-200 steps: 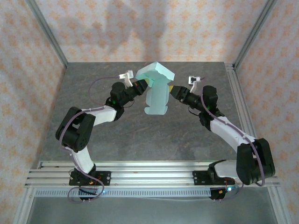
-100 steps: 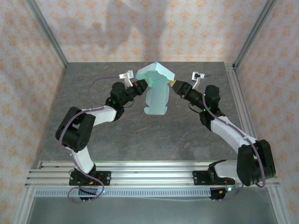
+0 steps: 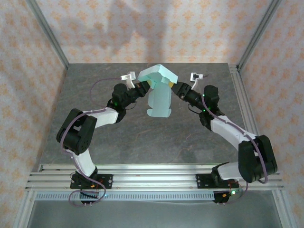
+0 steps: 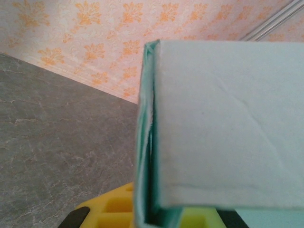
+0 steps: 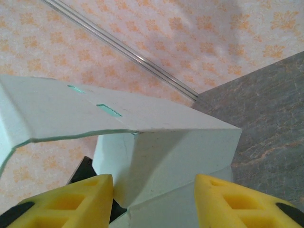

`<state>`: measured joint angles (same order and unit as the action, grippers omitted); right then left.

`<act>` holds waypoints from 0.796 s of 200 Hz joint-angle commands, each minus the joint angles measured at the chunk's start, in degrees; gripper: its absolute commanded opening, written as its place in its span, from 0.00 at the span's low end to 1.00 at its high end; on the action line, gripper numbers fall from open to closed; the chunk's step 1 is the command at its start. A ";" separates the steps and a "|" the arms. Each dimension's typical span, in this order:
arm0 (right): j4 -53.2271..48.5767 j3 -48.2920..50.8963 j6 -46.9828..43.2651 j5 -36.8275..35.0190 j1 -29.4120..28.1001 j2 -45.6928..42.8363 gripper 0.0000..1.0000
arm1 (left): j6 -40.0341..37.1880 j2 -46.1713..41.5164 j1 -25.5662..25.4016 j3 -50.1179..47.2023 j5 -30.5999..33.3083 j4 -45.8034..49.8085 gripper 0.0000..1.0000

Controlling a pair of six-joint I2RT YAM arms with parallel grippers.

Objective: Fold the paper box

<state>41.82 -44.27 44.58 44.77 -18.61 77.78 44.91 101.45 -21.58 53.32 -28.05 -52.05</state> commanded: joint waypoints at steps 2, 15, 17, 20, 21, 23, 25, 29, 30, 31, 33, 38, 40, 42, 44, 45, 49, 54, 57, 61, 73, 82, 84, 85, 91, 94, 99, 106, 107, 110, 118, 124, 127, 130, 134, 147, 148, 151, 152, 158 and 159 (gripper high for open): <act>2.23 -1.56 0.82 -2.14 -0.29 0.75 0.37 | -1.94 -1.04 0.10 0.21 -0.97 -1.56 0.00; 1.78 -1.52 1.20 -2.81 -0.33 1.04 0.29 | -2.57 -1.40 0.06 -0.03 -0.70 -0.83 0.00; 1.62 -1.52 1.23 -2.86 -0.34 0.99 0.28 | -2.68 -1.53 0.05 -0.12 -0.65 -0.72 0.00; 1.37 -1.45 1.22 -3.00 -0.37 1.02 0.27 | -2.83 -1.66 0.05 -0.10 -0.54 -0.58 0.00; 1.37 -1.45 1.22 -3.00 -0.37 1.02 0.27 | -2.91 -1.63 0.05 -0.17 -0.48 -0.50 0.00; 1.25 -1.44 1.22 -3.09 -0.37 1.05 0.26 | -3.03 -1.70 0.05 -0.22 -0.44 -0.37 0.00; 1.18 -1.43 1.28 -3.13 -0.35 1.06 0.25 | -3.15 -1.83 0.05 -0.16 -0.36 -0.25 0.00; 0.86 -1.36 1.25 -3.40 -0.34 0.99 0.24 | -3.40 -1.97 -0.02 -0.21 -0.18 0.09 0.00; 0.86 -1.36 1.25 -3.40 -0.34 0.99 0.24 | -3.46 -2.01 -0.03 -0.18 -0.12 0.19 0.00; 0.73 -1.30 1.22 -3.47 -0.36 1.04 0.23 | -3.53 -2.07 -0.03 -0.16 -0.05 0.28 0.00; 0.57 -1.27 1.24 -3.60 -0.33 1.03 0.23 | -3.64 -2.16 -0.04 -0.22 0.04 0.44 0.00; 0.07 -1.26 1.24 -3.79 -0.33 1.01 0.20 | -4.00 -2.30 -0.04 -0.23 0.27 0.99 0.00; -0.15 -1.19 1.18 -3.94 -0.34 0.98 0.19 | -4.14 -2.39 -0.08 -0.12 0.39 1.23 0.00; -0.45 -1.17 1.07 -3.98 -0.37 0.95 0.18 | -4.30 -2.51 -0.11 -0.14 0.48 1.53 0.00; -0.72 -1.17 1.02 -4.08 -0.31 0.97 0.17 | -4.48 -2.56 -0.12 -0.12 0.59 1.72 0.00; -0.79 -1.17 0.94 -4.12 -0.30 0.97 0.17 | -4.52 -2.61 -0.12 -0.09 0.66 1.75 0.00; -1.40 -1.17 0.74 -4.29 -0.35 0.90 0.16 | -4.89 -2.91 -0.28 -0.03 0.90 2.42 0.00; -2.14 -1.17 0.36 -4.36 -0.38 0.75 0.14 | -5.39 -3.31 -0.51 0.09 1.19 3.09 0.00; -2.52 -1.21 0.14 -4.42 -0.40 0.72 0.13 | -5.78 -3.54 -0.62 0.04 1.51 3.60 0.00; -3.05 -1.19 -0.16 -4.58 -0.38 0.67 0.13 | -6.34 -3.87 -0.80 0.15 2.16 4.30 0.00; -4.70 -1.01 -0.85 -5.23 -0.45 0.35 0.10 | -8.23 -4.83 -1.43 0.55 3.51 6.59 0.00; -5.37 -0.91 -1.39 -5.46 -0.44 0.03 0.05 | -9.22 -5.22 -1.76 0.72 4.30 7.70 0.00; -5.48 -0.84 -1.59 -5.57 -0.43 -0.06 0.03 | -9.35 -5.32 -1.79 0.77 4.43 7.92 0.00; -5.50 -0.83 -1.64 -5.57 -0.45 -0.11 0.02 | -9.42 -5.35 -1.75 0.80 4.51 7.97 0.00; -5.66 -0.54 -2.17 -5.78 -0.53 -0.46 0.00 | -9.48 -5.32 -1.86 0.90 4.61 8.14 0.00; -5.60 -0.41 -2.45 -5.97 -0.59 -0.75 0.00 | -9.49 -5.31 -1.88 0.91 4.66 8.19 0.00; -5.60 -0.12 -3.05 -6.30 -0.64 -1.13 0.00 | -9.49 -5.29 -1.85 0.99 4.67 8.27 0.00; -6.14 0.06 -3.66 -7.10 -0.65 -1.78 0.00 | -9.49 -5.06 -1.87 1.09 4.63 8.15 0.00; -6.27 0.06 -3.73 -7.22 -0.69 -1.90 0.00 | -9.44 -5.05 -1.88 1.09 4.65 8.13 0.00; -6.83 0.06 -3.86 -7.57 -0.71 -2.14 0.00 | -9.40 -4.96 -1.88 1.13 4.67 8.18 0.00; -8.32 -0.01 -4.75 -8.42 -0.69 -2.77 0.01 | -9.16 -4.75 -1.84 1.10 4.66 8.02 0.00; -9.37 -0.11 -5.35 -8.92 -0.71 -3.12 0.11 | -8.99 -4.65 -1.86 1.10 4.54 7.78 0.00; -9.65 -0.11 -5.62 -9.16 -0.71 -3.26 0.16 | -8.96 -4.52 -1.88 1.11 4.58 7.71 0.00; -9.85 -0.04 -5.78 -9.36 -0.70 -3.48 0.22 | -8.89 -4.44 -1.84 1.12 4.59 7.56 0.00; -10.04 0.06 -5.96 -9.62 -0.66 -3.80 0.29 | -8.75 -4.40 -1.84 1.00 4.65 7.51 0.00; -10.71 0.41 -6.50 -10.76 -0.70 -4.93 0.45 | -8.39 -4.29 -1.84 0.78 5.00 7.28 0.00; -10.80 0.46 -6.55 -10.94 -0.71 -5.10 0.45 | -8.37 -4.31 -1.82 0.76 5.06 7.16 0.00; -11.22 0.54 -6.85 -11.39 -0.68 -5.48 0.48 | -8.28 -4.28 -1.83 0.69 5.18 7.12 0.00; -11.36 0.56 -7.00 -11.51 -0.66 -5.59 0.49 | -8.27 -4.31 -1.86 0.71 5.32 7.09 0.00; -12.51 0.66 -7.73 -12.54 -0.68 -6.51 0.52 | -8.10 -4.38 -1.87 0.57 5.95 7.35 0.00; -12.71 0.67 -7.87 -12.71 -0.66 -6.68 0.53 | -8.05 -4.40 -1.88 0.56 6.15 7.38 0.00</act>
<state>31.92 -44.18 40.58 36.64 -19.20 74.91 37.21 98.61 -22.90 53.21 -23.03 -43.11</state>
